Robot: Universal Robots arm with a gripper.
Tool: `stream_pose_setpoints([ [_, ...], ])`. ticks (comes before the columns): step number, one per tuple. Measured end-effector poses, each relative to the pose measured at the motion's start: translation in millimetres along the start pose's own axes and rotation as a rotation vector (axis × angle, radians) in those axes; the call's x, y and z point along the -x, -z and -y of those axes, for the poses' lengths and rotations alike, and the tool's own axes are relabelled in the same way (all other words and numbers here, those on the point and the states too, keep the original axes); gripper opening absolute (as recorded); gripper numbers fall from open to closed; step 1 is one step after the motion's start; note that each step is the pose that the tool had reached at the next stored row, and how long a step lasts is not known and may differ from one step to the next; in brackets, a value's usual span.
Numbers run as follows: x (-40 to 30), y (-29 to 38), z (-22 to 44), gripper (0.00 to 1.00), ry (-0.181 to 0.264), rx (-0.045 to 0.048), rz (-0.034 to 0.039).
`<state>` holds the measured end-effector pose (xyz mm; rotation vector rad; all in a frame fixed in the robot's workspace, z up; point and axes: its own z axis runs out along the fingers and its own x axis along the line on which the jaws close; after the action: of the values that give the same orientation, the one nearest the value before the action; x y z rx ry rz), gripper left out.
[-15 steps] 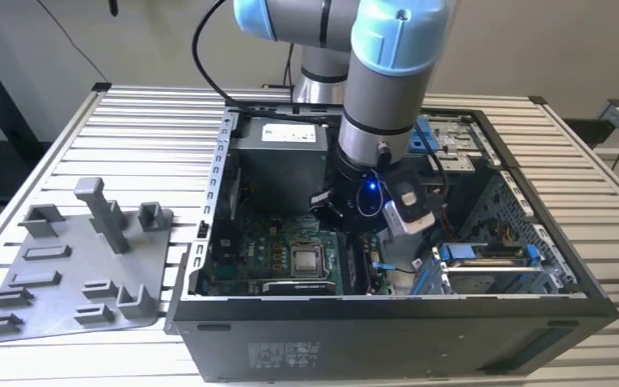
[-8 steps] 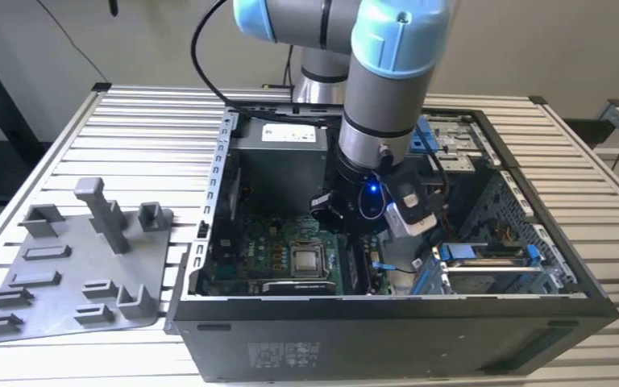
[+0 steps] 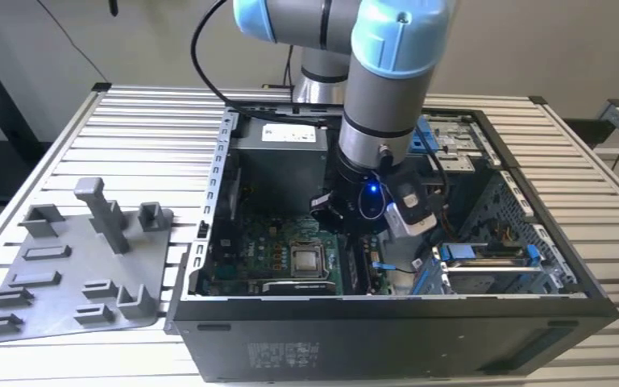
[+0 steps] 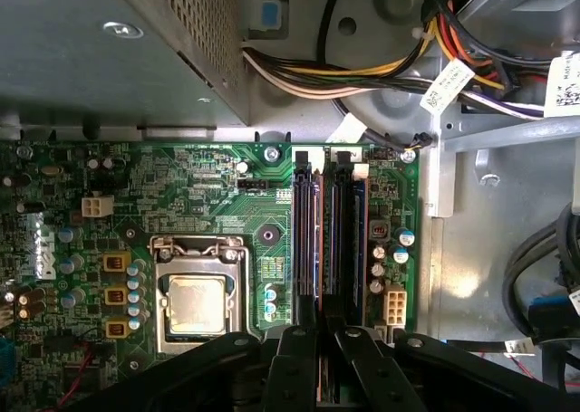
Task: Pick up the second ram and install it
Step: 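Insert the second ram into the second slot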
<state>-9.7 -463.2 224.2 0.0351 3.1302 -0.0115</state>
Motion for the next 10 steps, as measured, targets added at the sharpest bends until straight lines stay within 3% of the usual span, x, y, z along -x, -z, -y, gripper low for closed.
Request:
stream_pose_setpoints([
  [10, 0.0, -3.6, 0.0, 0.15, 0.000, -0.0001, 0.0001],
])
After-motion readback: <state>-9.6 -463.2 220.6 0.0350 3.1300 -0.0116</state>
